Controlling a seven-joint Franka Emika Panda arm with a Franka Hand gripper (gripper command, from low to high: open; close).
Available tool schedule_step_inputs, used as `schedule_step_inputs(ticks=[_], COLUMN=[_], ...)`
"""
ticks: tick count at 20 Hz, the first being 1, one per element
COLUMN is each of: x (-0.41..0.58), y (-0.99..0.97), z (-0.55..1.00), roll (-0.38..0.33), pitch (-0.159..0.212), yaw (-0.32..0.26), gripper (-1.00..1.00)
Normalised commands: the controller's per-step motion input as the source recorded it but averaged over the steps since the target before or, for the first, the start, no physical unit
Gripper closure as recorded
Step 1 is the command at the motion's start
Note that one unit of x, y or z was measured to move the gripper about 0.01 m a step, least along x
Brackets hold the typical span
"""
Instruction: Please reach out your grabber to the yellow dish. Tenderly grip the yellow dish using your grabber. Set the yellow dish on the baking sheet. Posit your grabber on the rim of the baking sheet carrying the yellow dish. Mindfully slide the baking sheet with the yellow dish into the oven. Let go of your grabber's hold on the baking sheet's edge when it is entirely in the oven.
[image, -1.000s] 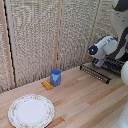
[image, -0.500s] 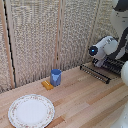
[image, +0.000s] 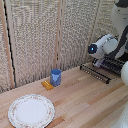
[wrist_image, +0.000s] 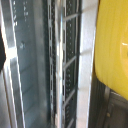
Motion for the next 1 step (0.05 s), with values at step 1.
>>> schedule_step_inputs(ticks=[1], x=[0.109], y=[0.17], z=[0.52], roll=[0.088], pitch=[0.224], yaw=[-0.019], gripper=[-1.00])
